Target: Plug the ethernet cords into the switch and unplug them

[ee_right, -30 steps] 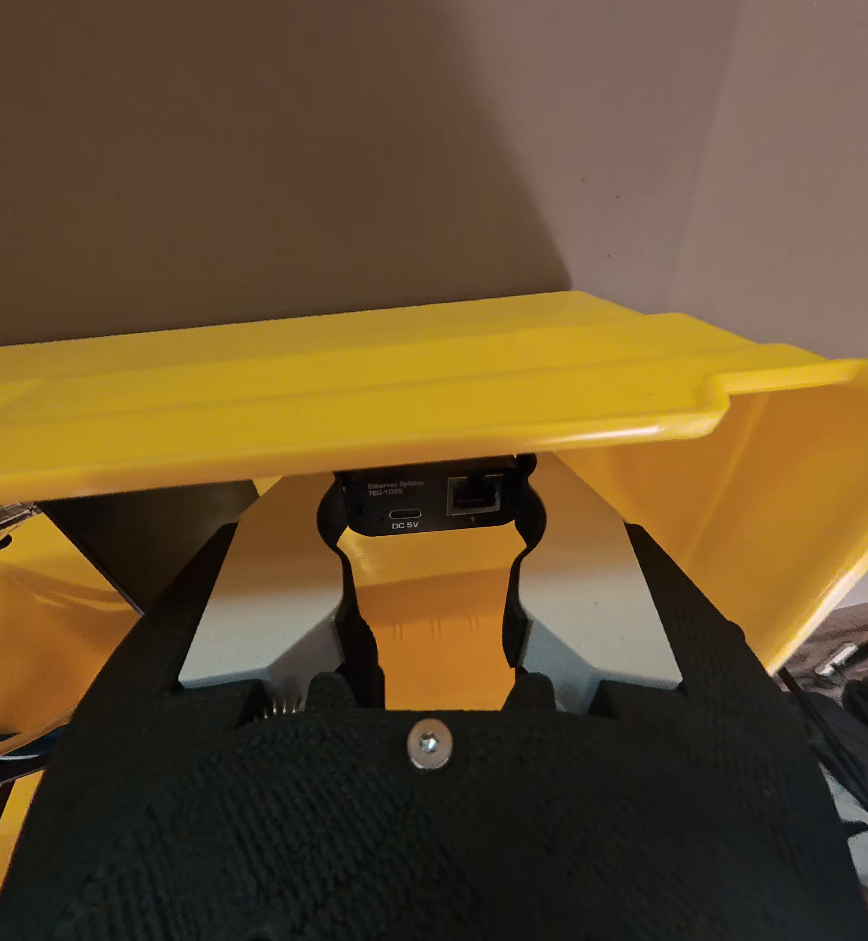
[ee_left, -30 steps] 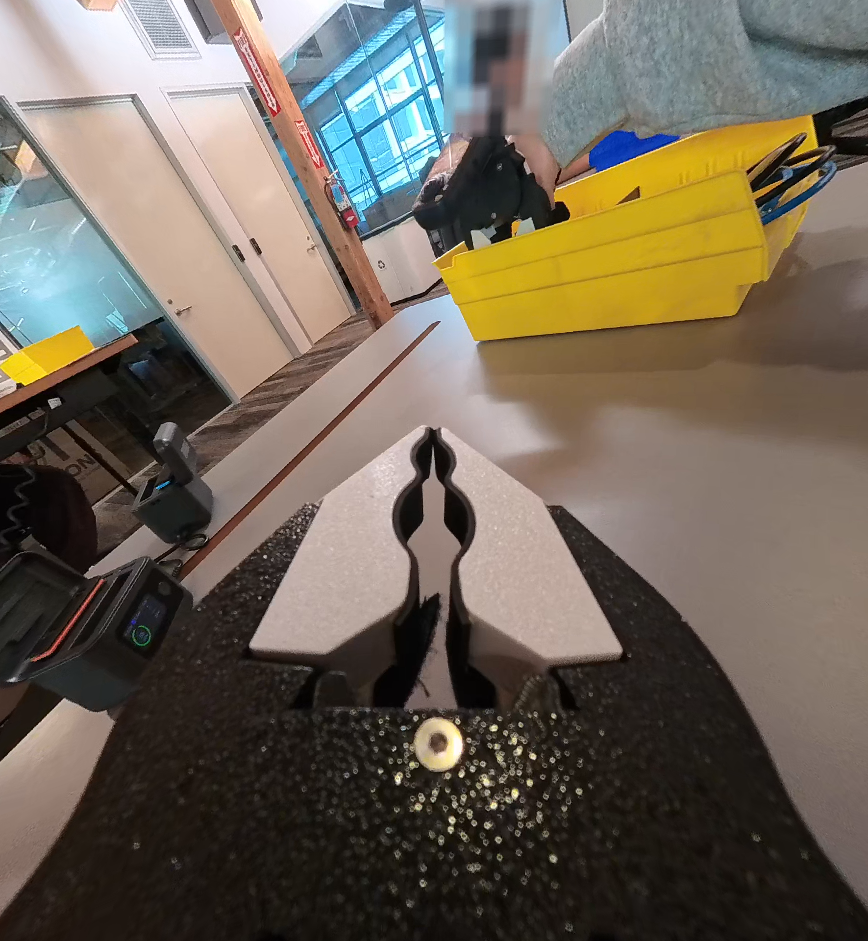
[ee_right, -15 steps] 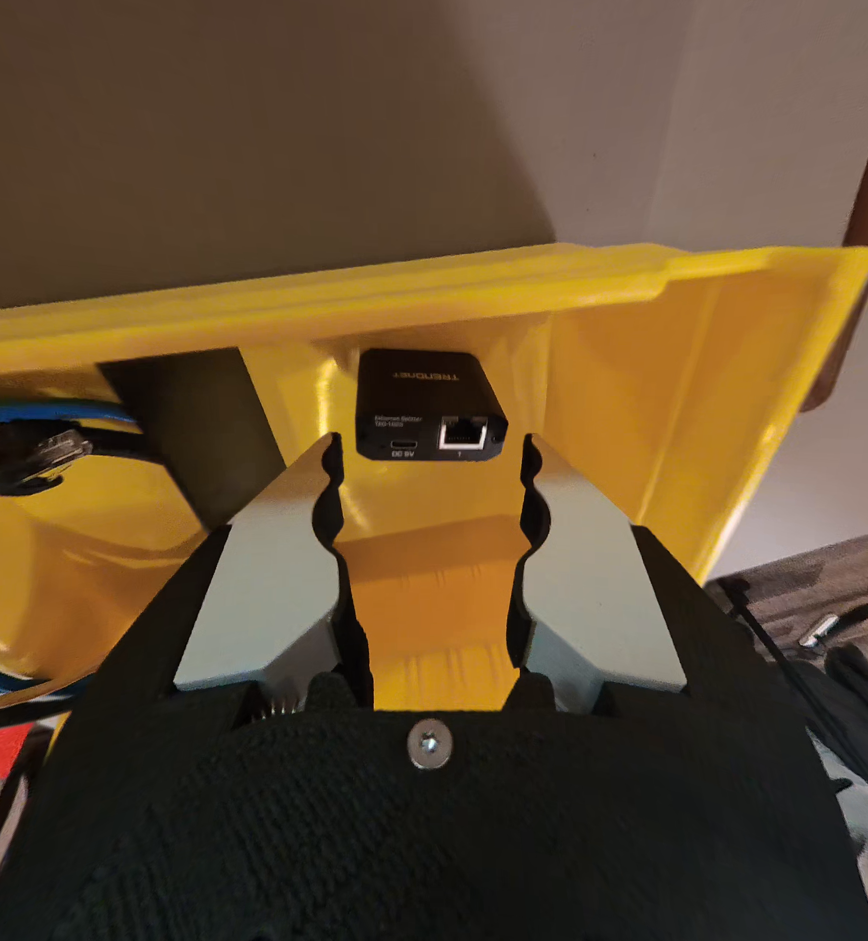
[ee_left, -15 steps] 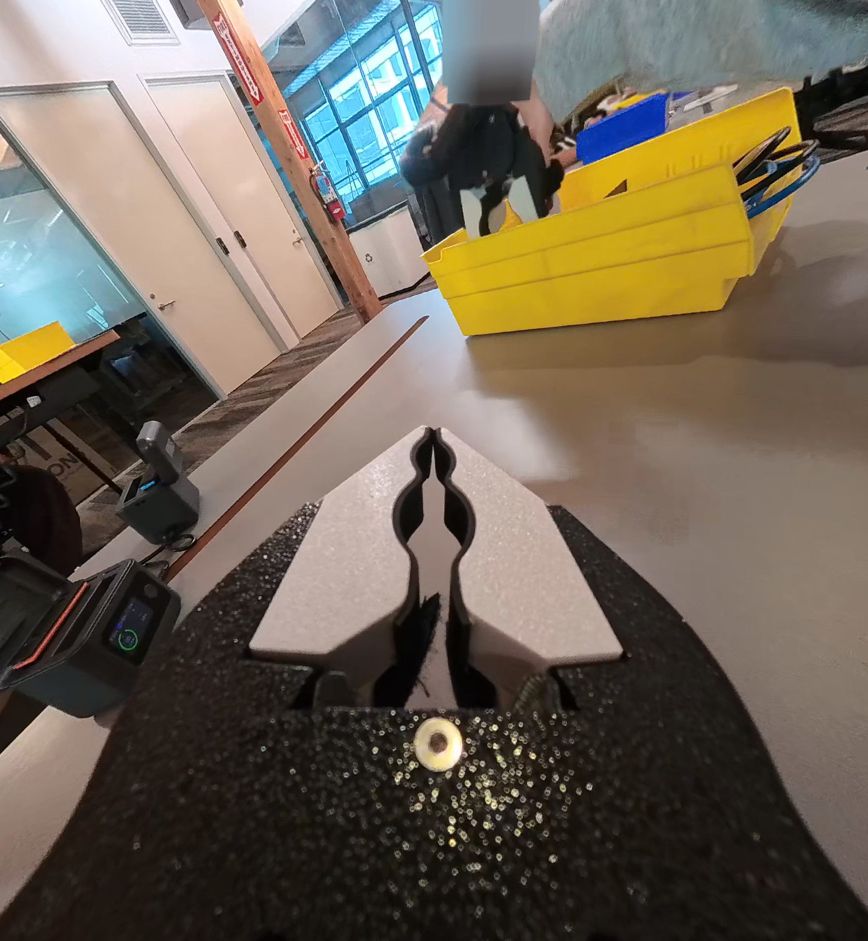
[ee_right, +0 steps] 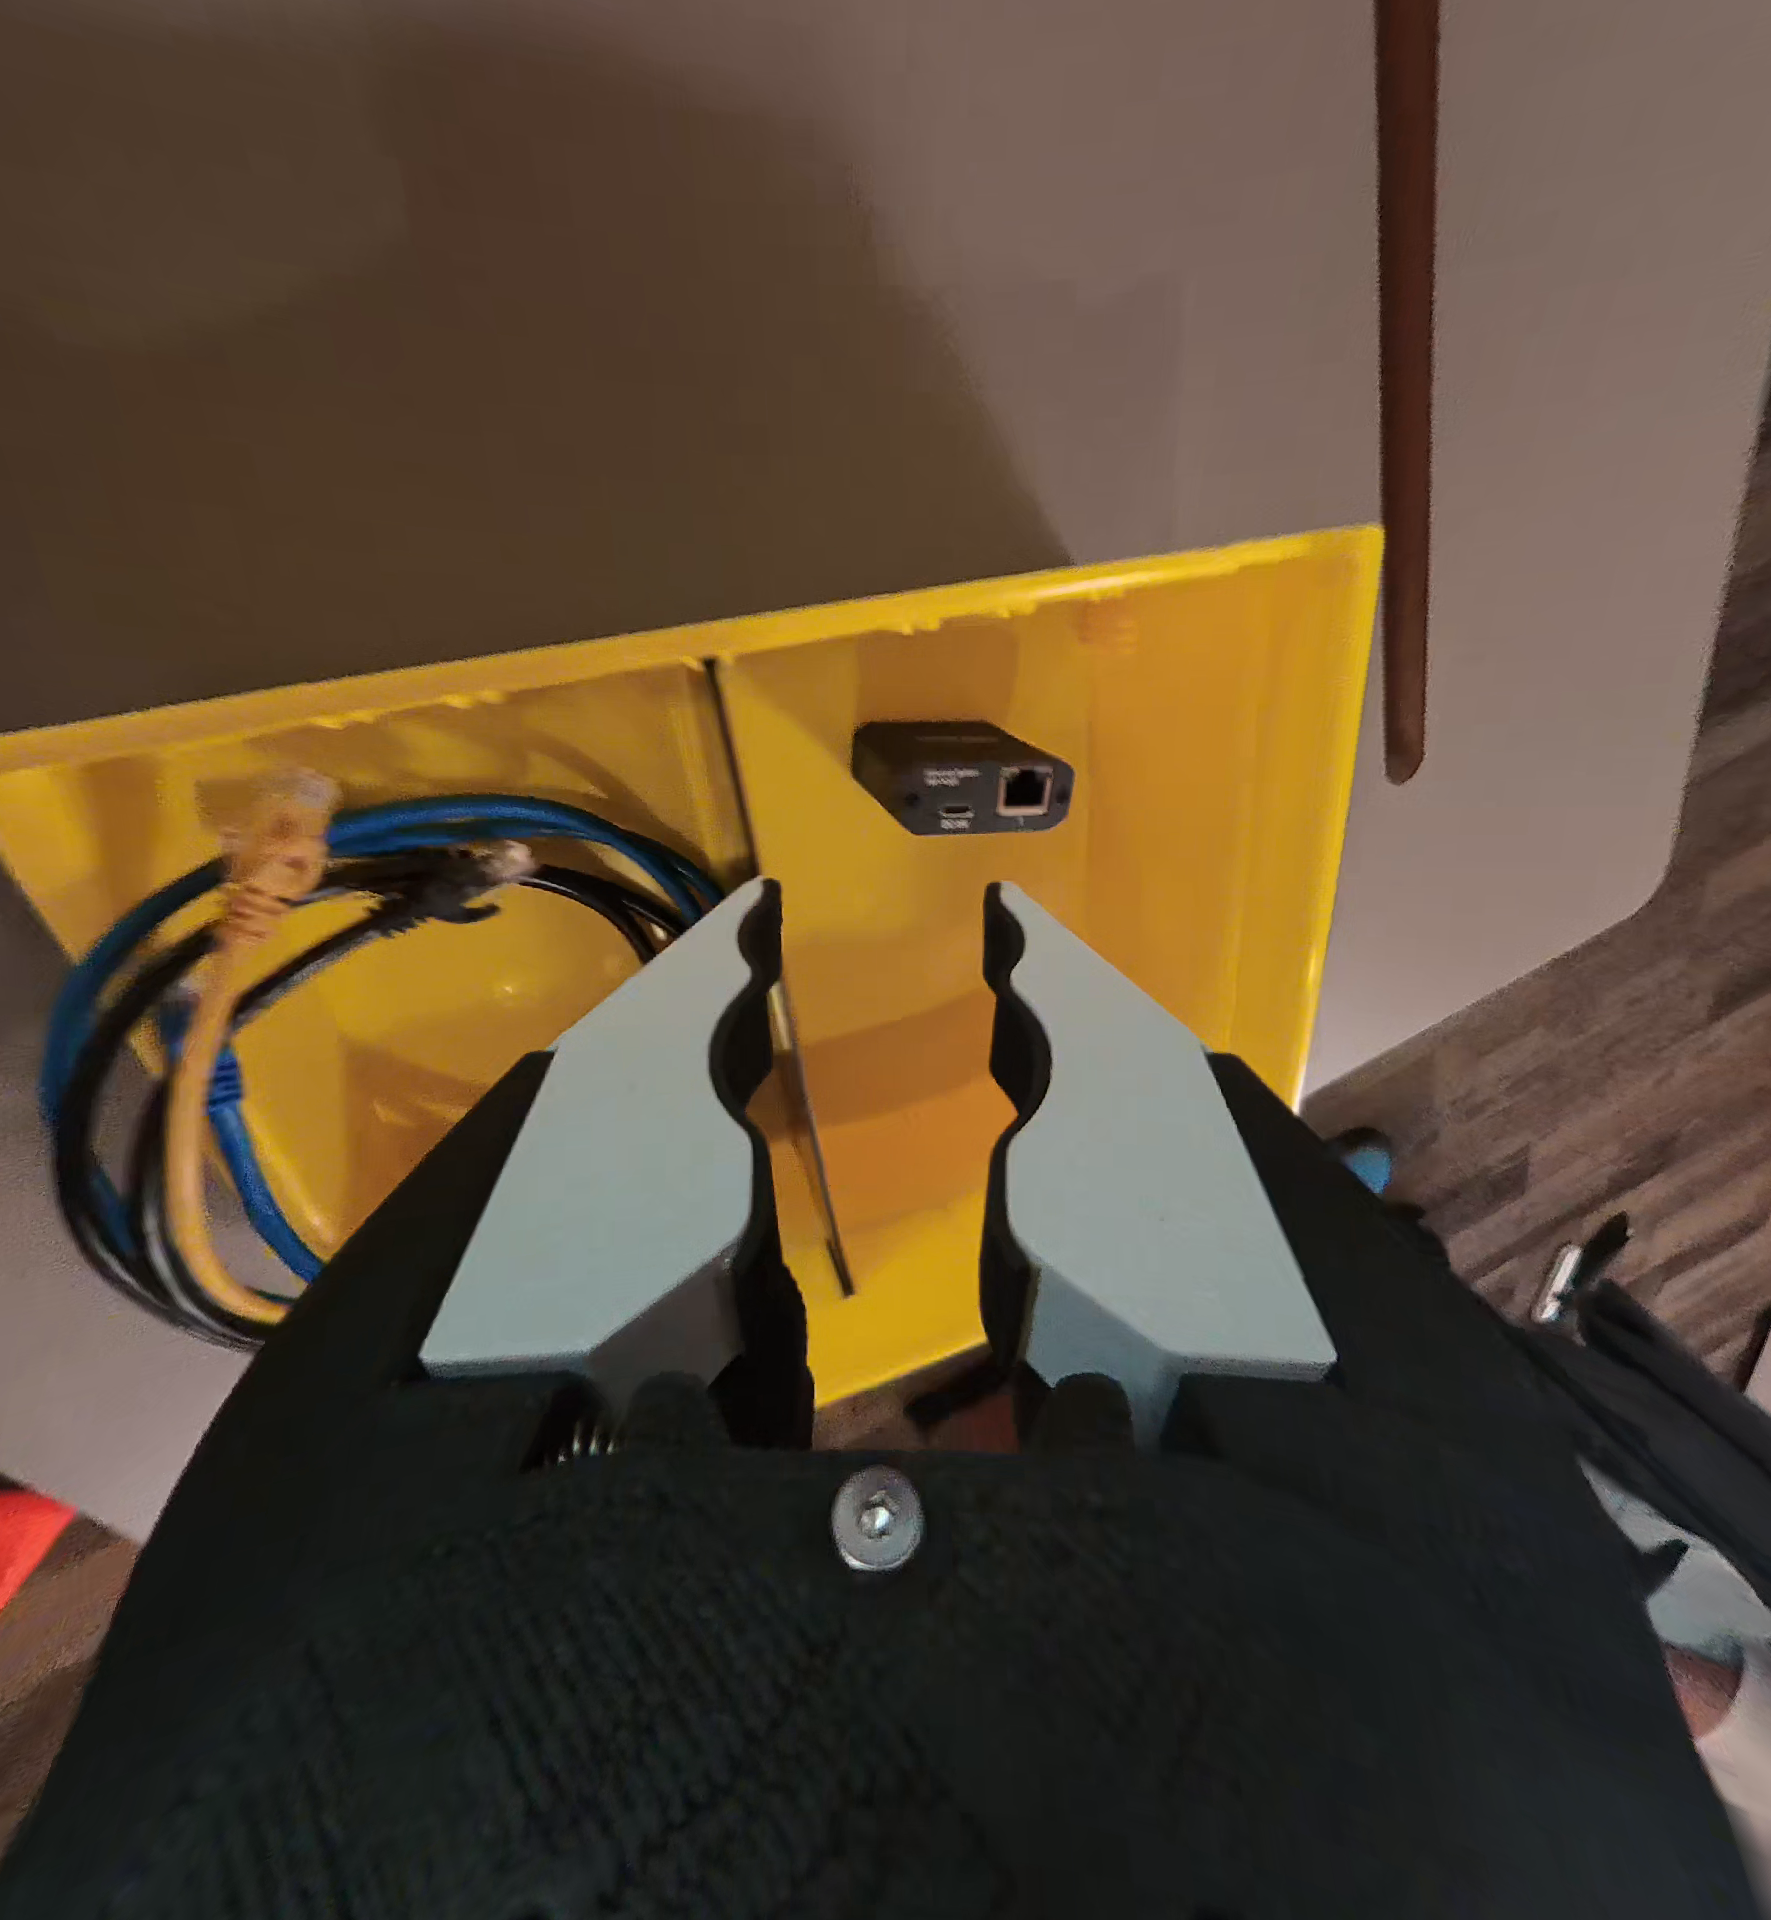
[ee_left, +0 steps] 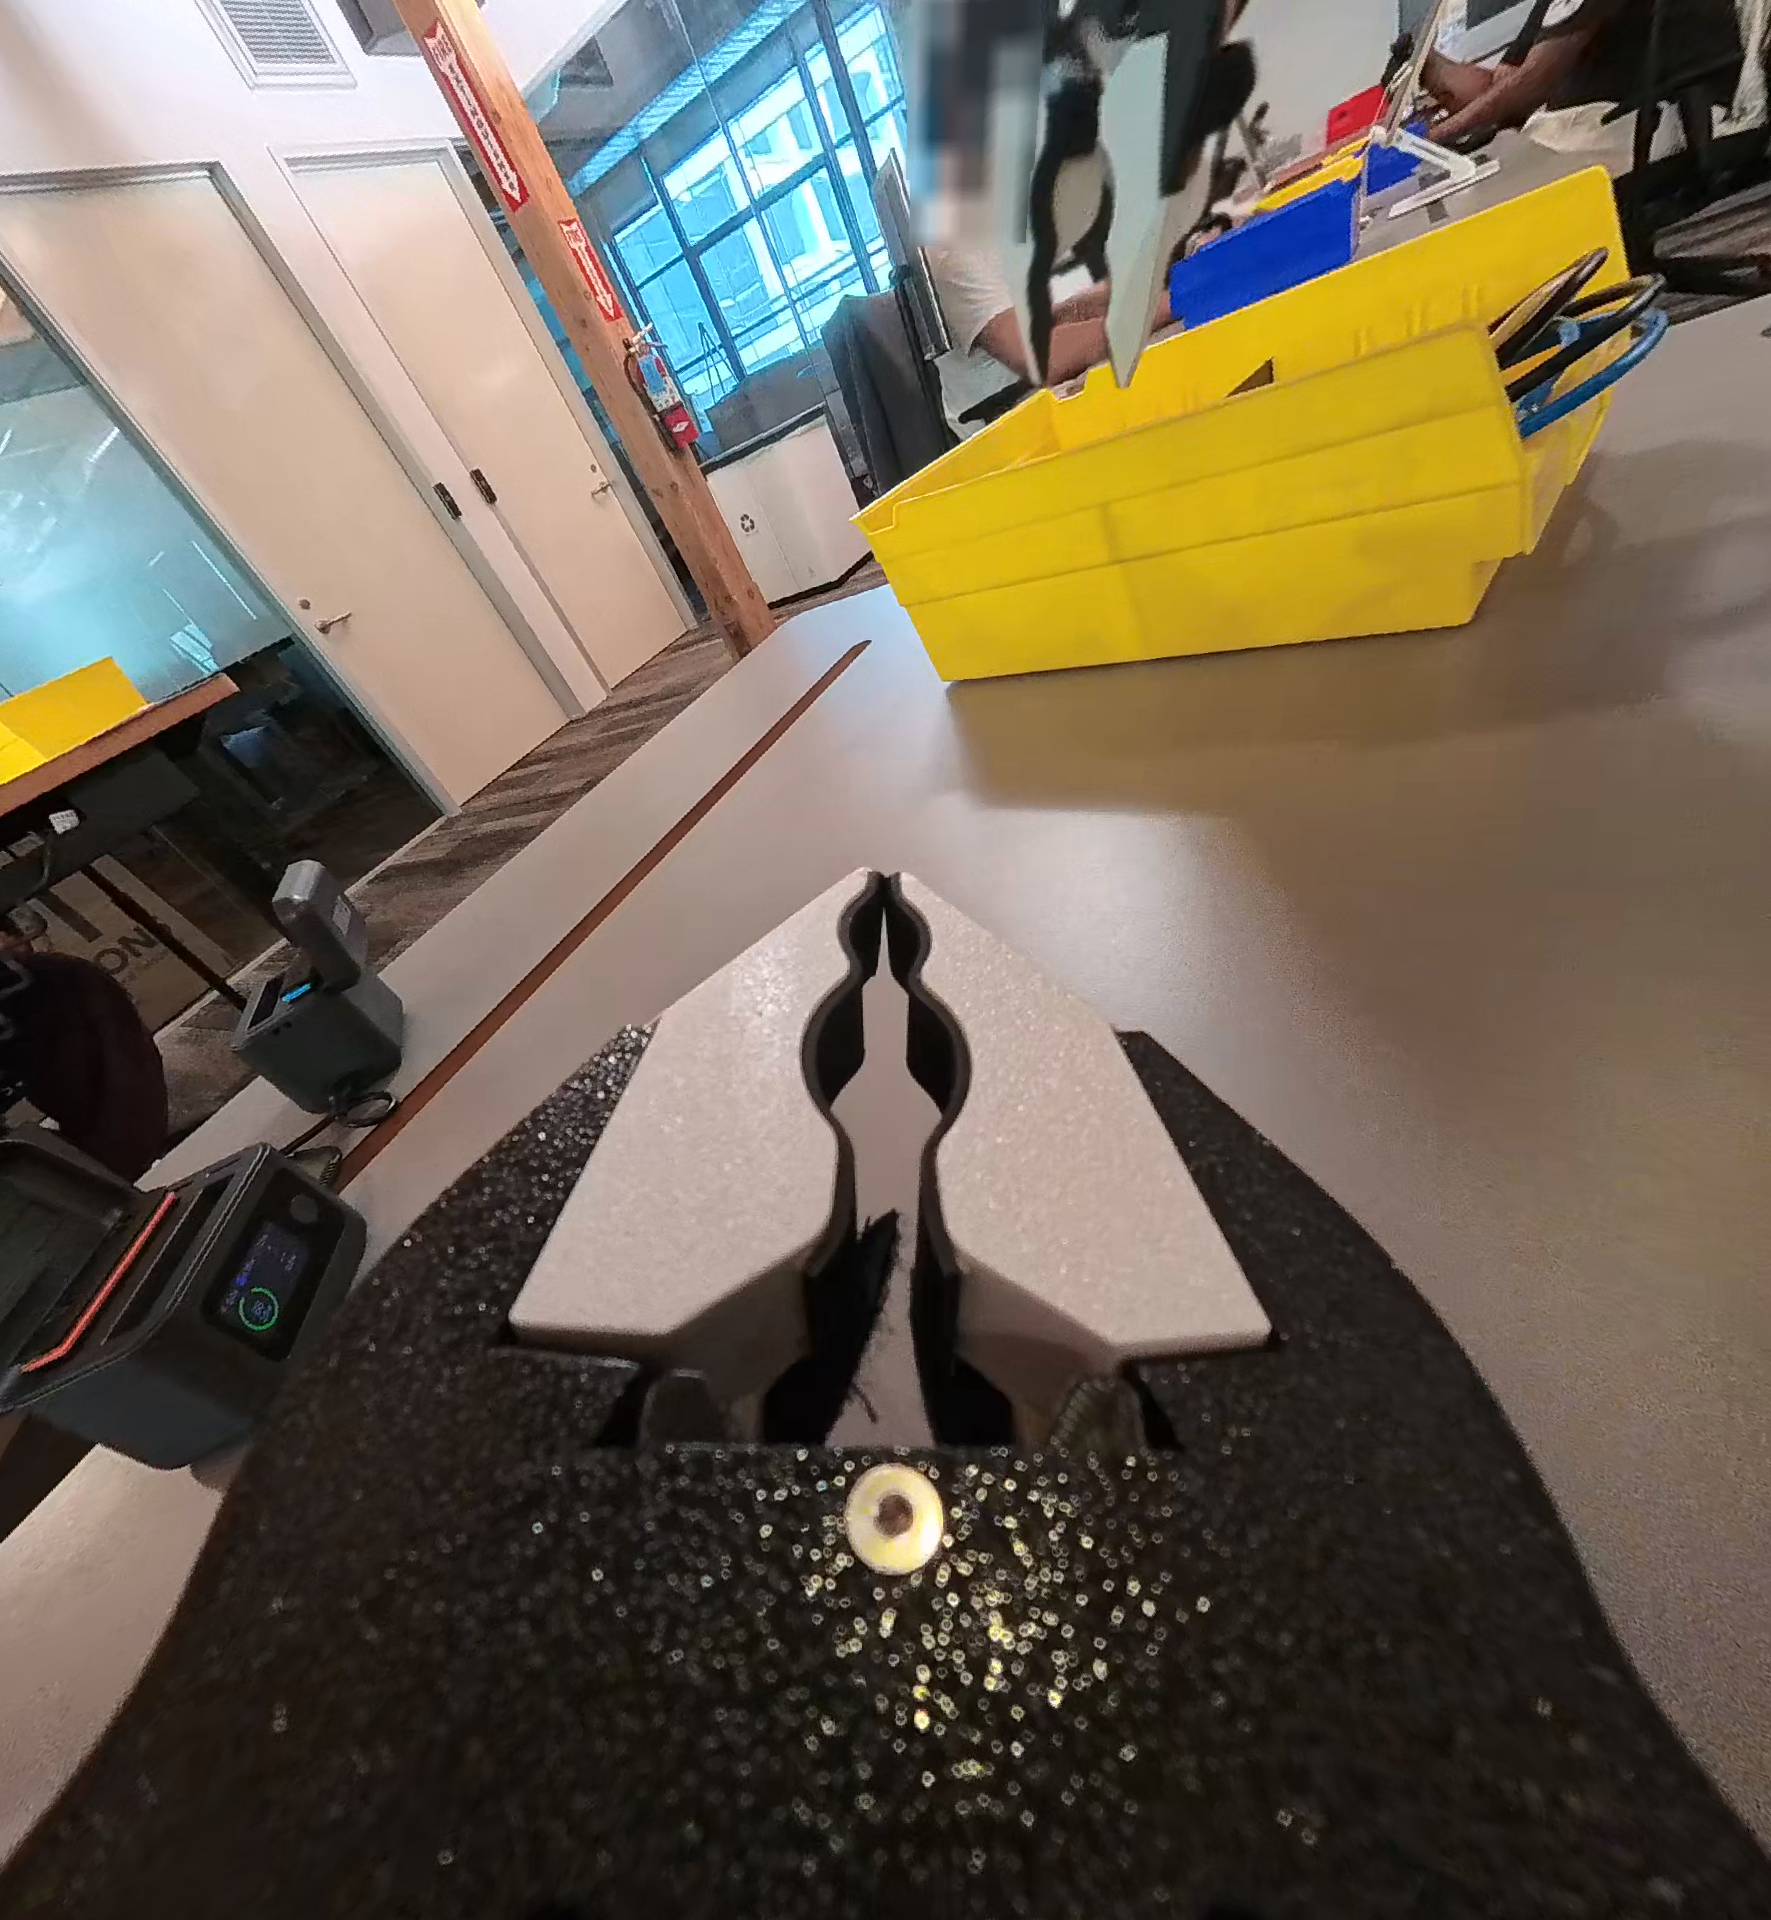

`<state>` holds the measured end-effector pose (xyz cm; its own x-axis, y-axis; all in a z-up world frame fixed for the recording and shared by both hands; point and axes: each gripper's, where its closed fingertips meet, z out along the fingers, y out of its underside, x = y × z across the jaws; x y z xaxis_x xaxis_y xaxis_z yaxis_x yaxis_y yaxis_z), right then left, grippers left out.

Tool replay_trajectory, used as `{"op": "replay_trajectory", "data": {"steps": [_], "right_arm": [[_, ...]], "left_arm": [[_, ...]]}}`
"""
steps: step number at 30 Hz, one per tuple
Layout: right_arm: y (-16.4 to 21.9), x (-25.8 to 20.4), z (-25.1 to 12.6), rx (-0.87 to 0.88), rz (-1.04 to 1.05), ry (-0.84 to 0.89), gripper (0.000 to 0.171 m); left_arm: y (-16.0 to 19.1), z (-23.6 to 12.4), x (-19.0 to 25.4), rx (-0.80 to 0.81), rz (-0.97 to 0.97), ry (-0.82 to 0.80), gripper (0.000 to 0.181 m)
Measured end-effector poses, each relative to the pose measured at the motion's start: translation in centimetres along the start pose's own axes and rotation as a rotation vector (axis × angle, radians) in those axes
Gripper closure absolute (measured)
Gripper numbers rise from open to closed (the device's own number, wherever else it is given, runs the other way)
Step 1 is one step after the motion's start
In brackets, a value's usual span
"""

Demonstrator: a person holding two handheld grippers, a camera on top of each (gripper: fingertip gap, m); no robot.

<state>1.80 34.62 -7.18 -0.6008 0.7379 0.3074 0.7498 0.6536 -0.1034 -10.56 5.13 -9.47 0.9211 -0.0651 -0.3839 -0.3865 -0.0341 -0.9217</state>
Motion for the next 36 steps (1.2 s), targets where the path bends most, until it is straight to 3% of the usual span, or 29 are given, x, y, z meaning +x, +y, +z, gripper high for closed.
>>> {"op": "replay_trajectory", "data": {"steps": [1,5,8,12,15,17,18,22,27,28,30,33,36], "right_arm": [[-0.4,-0.8,-0.6,0.033,-0.007,0.020,0.141],[-1.6,-4.4,-2.5,0.142,-0.042,0.106,0.171],[-2.4,-5.7,-4.9,0.270,-0.005,0.246,0.171],[-2.3,-5.4,-11.2,0.622,0.181,0.524,0.171],[1.1,-4.6,-15.8,0.947,0.396,0.827,0.171],[5.1,-4.3,-16.2,1.070,0.625,0.934,0.171],[7.3,-4.2,-15.7,1.087,0.742,0.981,0.163],[13.1,-4.9,-12.4,1.024,1.036,0.988,0.119],[16.8,-5.5,-7.4,0.745,1.170,0.825,0.086],[17.1,-5.7,-6.4,0.704,1.180,0.773,0.085],[17.0,-6.2,-4.5,0.677,1.192,0.660,0.093],[17.2,-7.0,-1.4,0.608,1.260,0.550,0.100],[16.6,-7.9,0.8,0.552,1.251,0.464,0.114]], "left_arm": [[0.0,0.0,0.0,0.000,0.001,0.001,0.181],[0.0,0.1,0.2,-0.005,0.009,0.007,0.181],[0.0,0.2,0.4,-0.005,0.012,0.015,0.181],[0.0,0.1,0.5,-0.018,0.054,0.005,0.181],[-0.2,-0.2,0.0,-0.043,0.112,-0.054,0.181],[-0.9,-0.7,0.0,-0.047,0.129,-0.100,0.181],[-1.4,-1.0,0.3,-0.046,0.138,-0.116,0.181],[-3.2,-2.0,3.0,-0.095,0.188,-0.116,0.181],[-3.3,-4.0,4.8,-0.335,0.090,-0.191,0.094],[-2.9,-5.0,4.9,-0.417,0.080,-0.216,0.076],[-2.2,-8.0,4.2,-0.624,0.132,-0.317,0.063],[-2.2,-14.2,2.2,-0.886,0.273,-0.502,0.066],[-1.4,-20.3,0.9,-1.014,0.095,-0.623,0.065]]}}
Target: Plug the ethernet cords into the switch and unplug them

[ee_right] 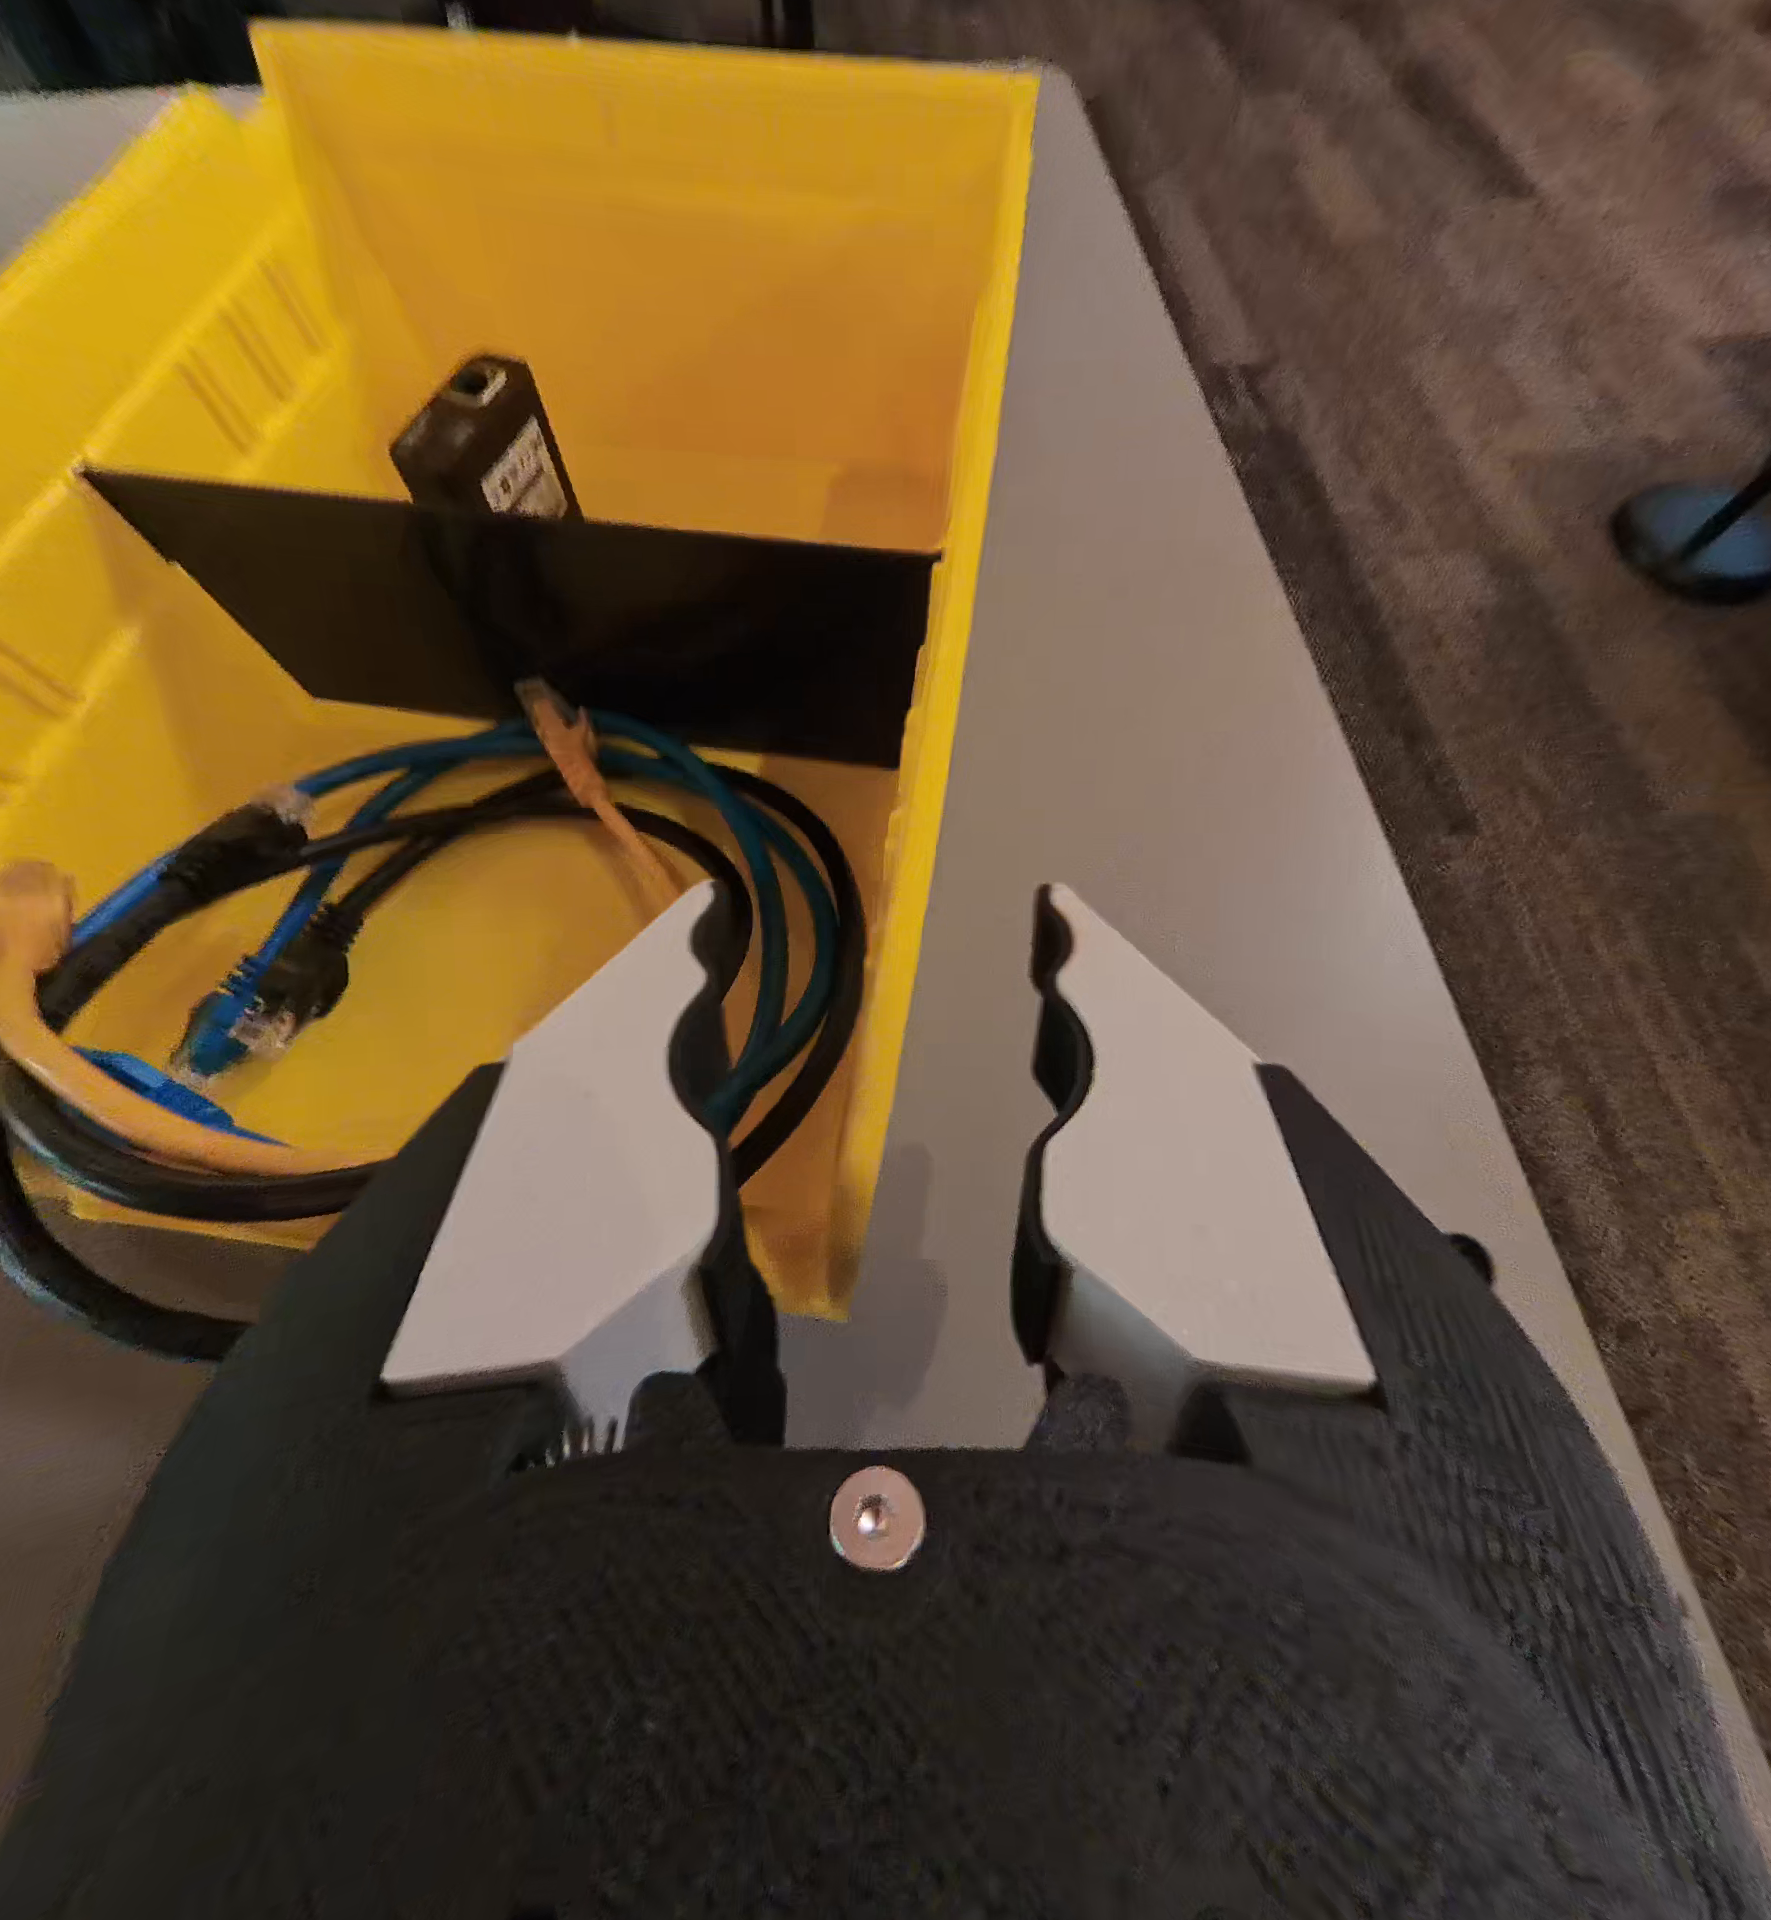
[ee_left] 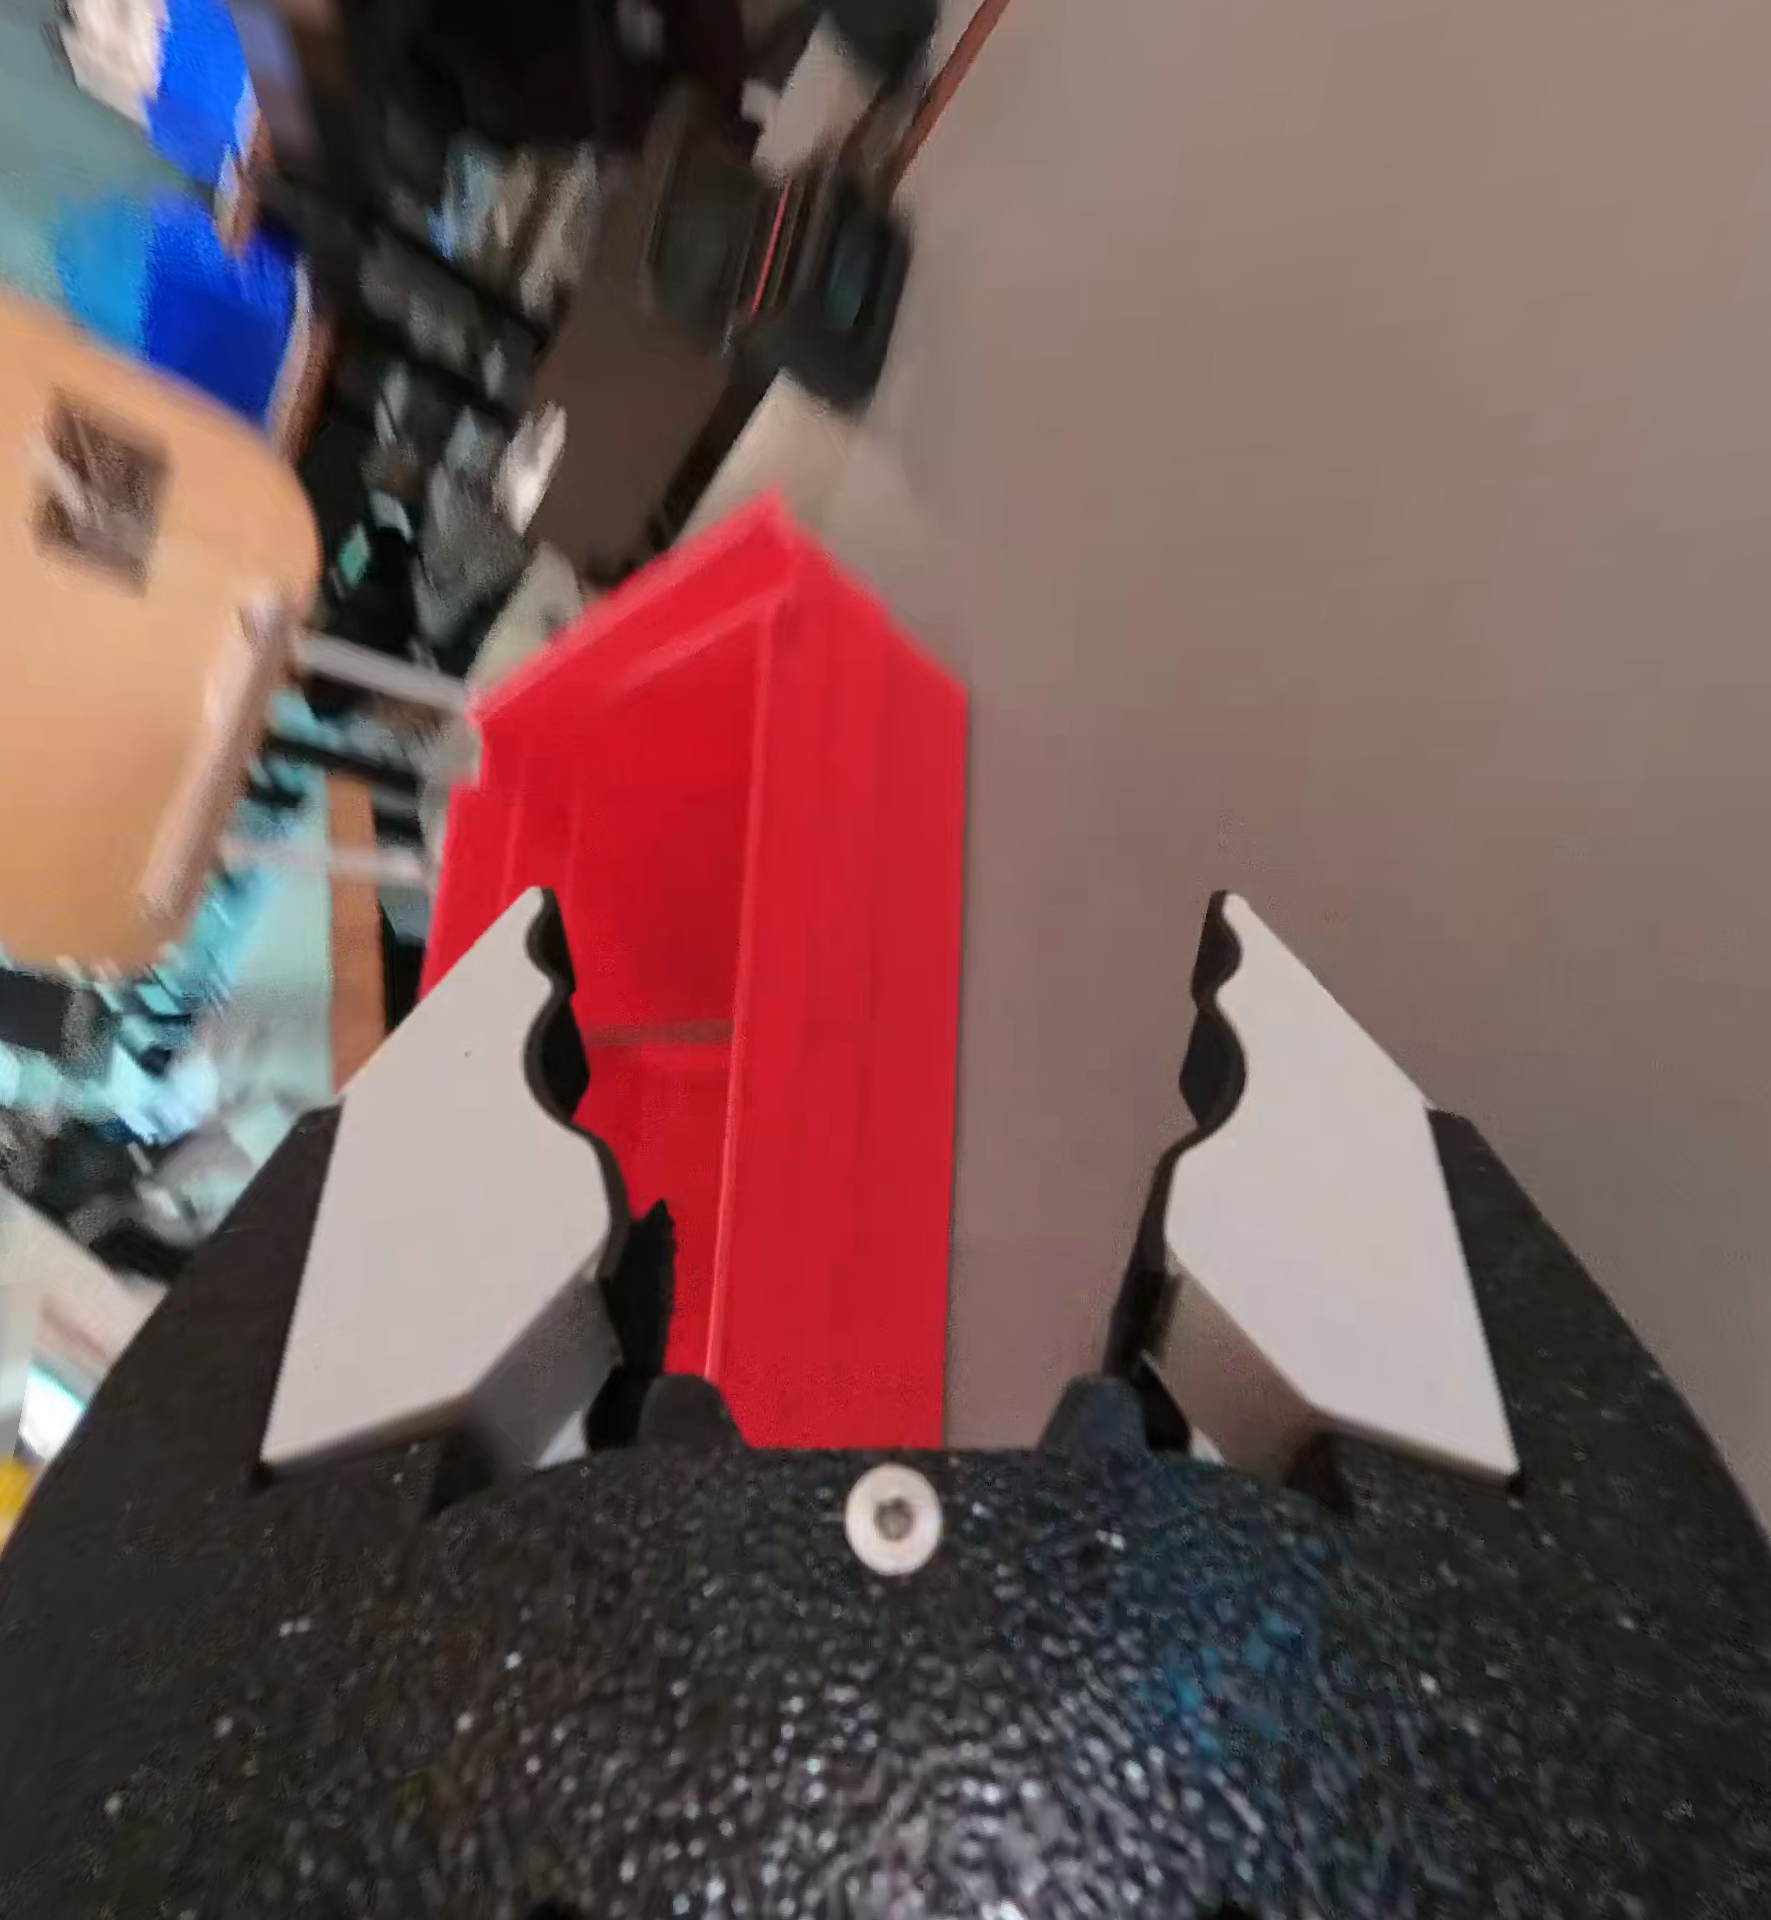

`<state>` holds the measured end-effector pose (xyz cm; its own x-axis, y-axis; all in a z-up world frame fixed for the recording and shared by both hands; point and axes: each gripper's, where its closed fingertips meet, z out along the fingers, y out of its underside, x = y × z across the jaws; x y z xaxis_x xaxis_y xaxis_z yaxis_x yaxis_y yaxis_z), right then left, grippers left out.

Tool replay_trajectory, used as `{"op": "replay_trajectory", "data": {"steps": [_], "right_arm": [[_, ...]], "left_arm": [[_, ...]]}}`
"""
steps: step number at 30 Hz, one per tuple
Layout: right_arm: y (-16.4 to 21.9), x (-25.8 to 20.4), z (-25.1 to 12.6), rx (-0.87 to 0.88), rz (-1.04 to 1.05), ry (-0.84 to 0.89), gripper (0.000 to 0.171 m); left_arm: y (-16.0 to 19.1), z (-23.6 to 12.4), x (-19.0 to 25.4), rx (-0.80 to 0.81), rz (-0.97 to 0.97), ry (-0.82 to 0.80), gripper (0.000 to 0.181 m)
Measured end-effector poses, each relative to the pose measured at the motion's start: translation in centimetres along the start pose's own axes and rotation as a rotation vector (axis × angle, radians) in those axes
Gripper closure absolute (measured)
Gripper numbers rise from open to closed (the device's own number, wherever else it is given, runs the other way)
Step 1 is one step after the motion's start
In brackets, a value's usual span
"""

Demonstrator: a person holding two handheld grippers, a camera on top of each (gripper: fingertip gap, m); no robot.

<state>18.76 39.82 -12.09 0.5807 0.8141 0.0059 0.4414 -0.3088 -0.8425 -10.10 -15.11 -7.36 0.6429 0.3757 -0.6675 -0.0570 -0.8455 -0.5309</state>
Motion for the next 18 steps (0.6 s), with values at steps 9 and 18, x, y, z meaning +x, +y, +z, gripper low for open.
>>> {"op": "replay_trajectory", "data": {"steps": [9,18], "right_arm": [[-0.4,0.1,0.6,0.046,-0.005,0.007,0.167],[-0.5,-1.9,0.6,0.046,-0.054,-0.052,0.167]], "left_arm": [[13.0,0.2,-2.4,-0.276,-0.379,0.229,0.113],[13.4,-0.1,0.5,-0.201,-0.365,0.371,0.180]]}}
